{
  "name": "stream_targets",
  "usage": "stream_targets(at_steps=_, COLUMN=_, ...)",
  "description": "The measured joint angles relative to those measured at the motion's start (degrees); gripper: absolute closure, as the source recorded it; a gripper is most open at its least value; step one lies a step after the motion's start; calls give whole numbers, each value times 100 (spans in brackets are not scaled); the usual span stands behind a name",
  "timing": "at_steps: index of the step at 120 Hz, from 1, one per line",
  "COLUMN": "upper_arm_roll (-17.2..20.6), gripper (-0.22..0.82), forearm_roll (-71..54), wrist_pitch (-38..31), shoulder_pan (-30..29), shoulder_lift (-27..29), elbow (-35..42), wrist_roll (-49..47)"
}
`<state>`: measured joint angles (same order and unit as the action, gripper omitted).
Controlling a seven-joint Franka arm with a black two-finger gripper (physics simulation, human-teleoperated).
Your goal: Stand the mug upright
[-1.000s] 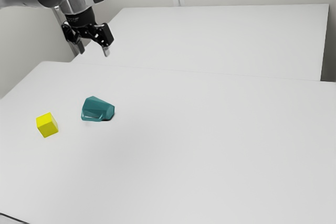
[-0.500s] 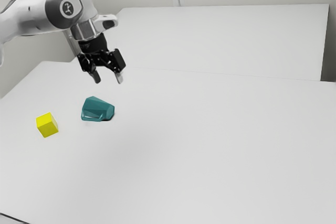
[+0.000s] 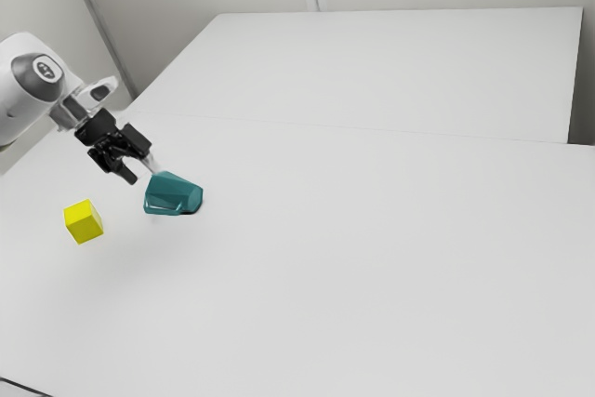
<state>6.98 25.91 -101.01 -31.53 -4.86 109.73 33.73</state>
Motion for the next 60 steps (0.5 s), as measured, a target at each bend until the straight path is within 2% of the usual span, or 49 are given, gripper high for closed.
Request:
stream_targets(at_steps=16, upper_arm_roll=-8, gripper=0, forearm_roll=285, wrist_pitch=7, shoulder_pan=-278, shoulder_lift=-217, elbow=-103, wrist_roll=602)
stream_targets(at_steps=60, upper_arm_roll=-64, gripper=0, forearm_roll=739, wrist_pitch=157, shoulder_pan=-663, shoulder_lift=-2218, elbow=-1914, wrist_roll=1815)
